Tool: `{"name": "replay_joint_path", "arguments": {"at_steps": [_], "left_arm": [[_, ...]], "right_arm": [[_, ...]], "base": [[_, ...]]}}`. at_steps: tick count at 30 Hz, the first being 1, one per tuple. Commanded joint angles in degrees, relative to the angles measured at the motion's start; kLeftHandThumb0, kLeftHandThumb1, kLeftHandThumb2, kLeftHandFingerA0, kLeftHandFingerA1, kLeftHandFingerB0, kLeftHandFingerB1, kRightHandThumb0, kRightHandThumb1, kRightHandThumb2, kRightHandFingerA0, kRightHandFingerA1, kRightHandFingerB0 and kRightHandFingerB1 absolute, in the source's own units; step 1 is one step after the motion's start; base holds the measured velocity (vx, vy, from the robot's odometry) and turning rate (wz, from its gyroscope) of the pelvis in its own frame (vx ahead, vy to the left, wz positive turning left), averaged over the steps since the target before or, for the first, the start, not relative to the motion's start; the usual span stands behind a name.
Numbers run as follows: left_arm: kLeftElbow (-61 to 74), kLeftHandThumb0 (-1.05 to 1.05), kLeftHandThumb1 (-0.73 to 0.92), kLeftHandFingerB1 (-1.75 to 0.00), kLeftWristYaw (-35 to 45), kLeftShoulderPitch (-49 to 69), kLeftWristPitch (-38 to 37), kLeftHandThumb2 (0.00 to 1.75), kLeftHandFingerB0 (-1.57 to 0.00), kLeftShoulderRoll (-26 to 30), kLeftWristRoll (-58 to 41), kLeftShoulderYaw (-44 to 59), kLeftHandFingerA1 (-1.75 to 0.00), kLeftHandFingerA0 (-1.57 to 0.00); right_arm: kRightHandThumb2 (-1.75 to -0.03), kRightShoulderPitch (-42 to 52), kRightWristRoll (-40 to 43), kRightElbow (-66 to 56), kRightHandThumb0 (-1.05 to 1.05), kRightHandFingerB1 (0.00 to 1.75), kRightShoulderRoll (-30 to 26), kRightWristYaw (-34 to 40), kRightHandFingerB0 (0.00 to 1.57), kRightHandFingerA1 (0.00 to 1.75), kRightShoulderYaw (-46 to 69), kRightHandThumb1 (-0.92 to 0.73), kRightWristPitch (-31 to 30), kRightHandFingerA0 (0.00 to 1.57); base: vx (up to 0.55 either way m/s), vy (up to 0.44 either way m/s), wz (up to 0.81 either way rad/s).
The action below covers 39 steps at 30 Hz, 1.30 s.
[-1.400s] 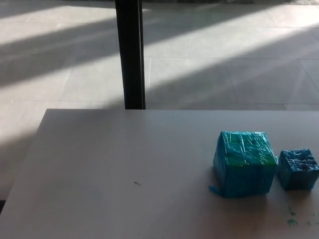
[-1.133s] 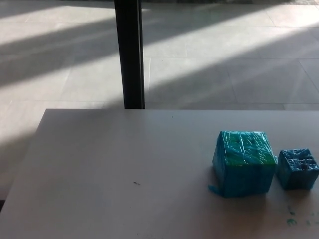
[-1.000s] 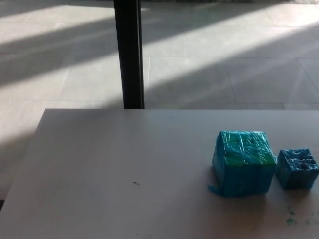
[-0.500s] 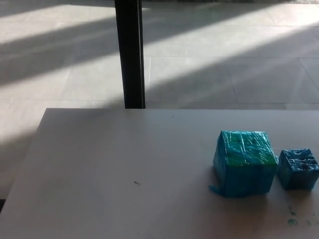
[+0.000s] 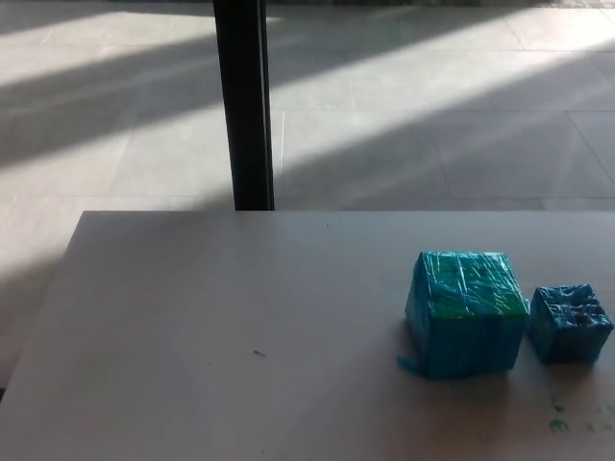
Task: The robot uses its right hand to pick up the small cube kept on the middle on the desk and place it on the bigger cube kept next to it
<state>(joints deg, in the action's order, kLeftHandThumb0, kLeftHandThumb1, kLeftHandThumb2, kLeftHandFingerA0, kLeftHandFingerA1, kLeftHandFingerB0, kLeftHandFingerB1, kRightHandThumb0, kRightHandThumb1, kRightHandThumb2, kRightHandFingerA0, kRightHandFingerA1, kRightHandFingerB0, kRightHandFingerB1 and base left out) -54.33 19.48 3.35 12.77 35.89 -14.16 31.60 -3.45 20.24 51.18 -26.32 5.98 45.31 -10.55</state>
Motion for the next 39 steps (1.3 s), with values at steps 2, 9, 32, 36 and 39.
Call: {"name": "replay_joint_path", "arguments": {"at_steps": [2, 9, 32, 36, 39], "left_arm": [[0.0, -0.89, 0.92, -0.38, -0.3, 0.1, 0.9, 0.7, -0.32, 1.0, -0.7, -0.1, -0.48, -0.35], [-0.4, -0.9, 0.92, -0.37, 0.6, 0.2, 0.6, 0.71, -0.29, 1.3, -0.9, -0.3, -0.48, -0.33], [0.0, -0.9, 0.92, -0.37, 0.2, 0.4, 0.6, 0.71, -0.32, 1.4, -1.0, -0.5, -0.5, -0.4], [-0.7, -0.96, 0.77, -0.42, 0.5, 0.0, 0.1, 0.86, -0.28, 1.7, -0.8, -0.8, -0.55, -0.38], [-0.6, -0.9, 0.92, -0.38, 0.6, 0.1, 0.1, 0.71, -0.32, 1.8, -1.0, -0.7, -0.51, -0.4]], "right_arm": [[-0.9, -5.4, 3.7, -4.7, -0.5, 0.52, -4.2, 0.1, 0.34, 1.03, 2.7, -0.59, 1.6, 0.69], [-0.86, -16.1, 4.0, -10.4, -0.5, 0.46, -5.8, 0.1, 0.27, 0.72, 1.0, -0.61, 1.4, 0.43], [-0.6, -26.7, -3.3, -31.6, -0.56, 0.34, -6.2, -12.7, 0.33, 0.54, -28.0, -0.65, -3.4, 0.35], [-0.59, -26.3, -7.9, -31.2, -0.6, 0.35, -7.7, -16.4, 0.35, 0.6, -35.0, -0.64, 0.6, 0.44], [-0.59, -27.2, -9.8, -31.1, -0.58, 0.37, -6.9, -17.7, 0.39, 0.58, -39.5, -0.61, 0.8, 0.46]], "base": [[0.0, 0.0, 0.0], [0.0, 0.0, 0.0], [0.0, 0.0, 0.0], [0.0, 0.0, 0.0], [0.0, 0.0, 0.0]]}}
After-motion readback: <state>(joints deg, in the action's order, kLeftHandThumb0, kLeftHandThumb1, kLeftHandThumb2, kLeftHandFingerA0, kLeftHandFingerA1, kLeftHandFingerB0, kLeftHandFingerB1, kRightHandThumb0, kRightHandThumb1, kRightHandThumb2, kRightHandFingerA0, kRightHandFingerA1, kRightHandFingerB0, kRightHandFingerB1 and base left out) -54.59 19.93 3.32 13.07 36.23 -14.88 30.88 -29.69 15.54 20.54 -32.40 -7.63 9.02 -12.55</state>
